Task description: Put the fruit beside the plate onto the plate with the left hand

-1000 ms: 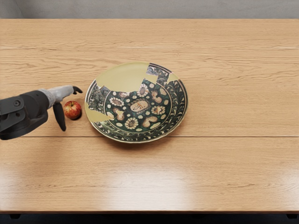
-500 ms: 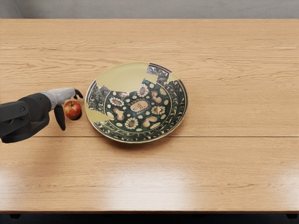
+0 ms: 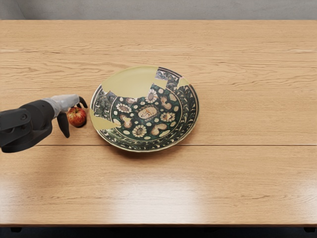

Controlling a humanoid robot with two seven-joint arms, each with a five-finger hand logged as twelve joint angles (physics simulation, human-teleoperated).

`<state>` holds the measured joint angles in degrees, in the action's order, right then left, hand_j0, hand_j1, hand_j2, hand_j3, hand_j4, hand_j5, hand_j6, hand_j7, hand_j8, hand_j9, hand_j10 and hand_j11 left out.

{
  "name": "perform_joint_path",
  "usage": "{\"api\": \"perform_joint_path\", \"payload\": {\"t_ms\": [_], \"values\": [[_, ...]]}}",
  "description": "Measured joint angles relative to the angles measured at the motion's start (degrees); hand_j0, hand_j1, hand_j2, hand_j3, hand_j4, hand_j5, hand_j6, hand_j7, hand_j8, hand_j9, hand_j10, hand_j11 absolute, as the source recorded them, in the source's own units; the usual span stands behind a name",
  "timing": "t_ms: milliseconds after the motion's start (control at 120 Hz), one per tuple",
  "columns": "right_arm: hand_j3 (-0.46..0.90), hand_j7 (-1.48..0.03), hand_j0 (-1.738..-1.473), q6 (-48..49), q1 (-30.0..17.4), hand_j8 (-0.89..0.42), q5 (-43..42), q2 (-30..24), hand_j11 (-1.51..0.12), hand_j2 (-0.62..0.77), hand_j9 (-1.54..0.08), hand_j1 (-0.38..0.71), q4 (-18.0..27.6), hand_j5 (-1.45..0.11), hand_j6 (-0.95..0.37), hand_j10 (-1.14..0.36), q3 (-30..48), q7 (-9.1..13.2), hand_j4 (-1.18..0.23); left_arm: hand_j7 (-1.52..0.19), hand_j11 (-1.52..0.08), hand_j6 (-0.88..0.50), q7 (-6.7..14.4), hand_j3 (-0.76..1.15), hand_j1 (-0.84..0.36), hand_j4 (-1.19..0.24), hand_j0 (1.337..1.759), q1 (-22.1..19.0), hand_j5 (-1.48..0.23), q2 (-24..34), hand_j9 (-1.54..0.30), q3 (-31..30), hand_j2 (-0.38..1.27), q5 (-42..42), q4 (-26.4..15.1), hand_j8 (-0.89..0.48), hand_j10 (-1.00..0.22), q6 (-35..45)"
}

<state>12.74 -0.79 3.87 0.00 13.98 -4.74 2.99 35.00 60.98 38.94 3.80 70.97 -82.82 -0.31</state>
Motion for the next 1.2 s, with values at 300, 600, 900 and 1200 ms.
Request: {"api": "perform_joint_path", "payload": {"t_ms": [300, 600, 900, 1200], "values": [[0.00, -0.02, -1.658, 0.00, 0.00, -0.01, 0.00, 0.00, -0.02, 0.00, -0.02, -0.33, 0.00, -0.02, -0.01, -0.01, 0.00, 0.00, -0.01, -0.53, -0.53, -0.36, 0.00, 0.00, -0.13, -0.41, 1.658, 0.01, -0.52, 0.00, -0.53, -0.10, 0.09, -0.04, 0.02, -0.41, -0.41, -0.09], [0.00, -0.02, -1.658, 0.00, 0.00, -0.01, 0.00, 0.00, -0.02, 0.00, -0.02, -0.33, 0.00, -0.02, -0.01, -0.01, 0.00, 0.00, -0.01, -0.62, -0.62, -0.42, 0.00, 0.00, -0.21, -0.49, 1.658, 0.02, -0.61, 0.00, -0.62, -0.43, 0.10, 0.00, 0.09, -0.48, -0.48, -0.08], [0.00, -0.02, -1.658, 0.00, 0.00, -0.01, 0.00, 0.00, -0.02, 0.00, -0.02, -0.33, 0.00, -0.02, -0.01, -0.01, 0.00, 0.00, -0.01, -0.69, -0.69, -0.45, 0.00, 0.00, -0.27, -0.54, 1.658, -0.10, -0.66, 0.00, -0.69, -0.45, 0.12, 0.05, 0.25, -0.54, -0.54, -0.06], [0.00, -0.02, -1.658, 0.00, 0.00, -0.01, 0.00, 0.00, -0.02, 0.00, -0.02, -0.33, 0.00, -0.02, -0.01, -0.01, 0.00, 0.00, -0.01, -0.79, -0.79, -0.43, 0.00, 0.00, -0.28, -0.53, 1.654, 0.01, -0.77, 0.09, -0.79, -0.45, 0.15, -0.44, 0.42, -0.57, -0.59, -0.13]]}}
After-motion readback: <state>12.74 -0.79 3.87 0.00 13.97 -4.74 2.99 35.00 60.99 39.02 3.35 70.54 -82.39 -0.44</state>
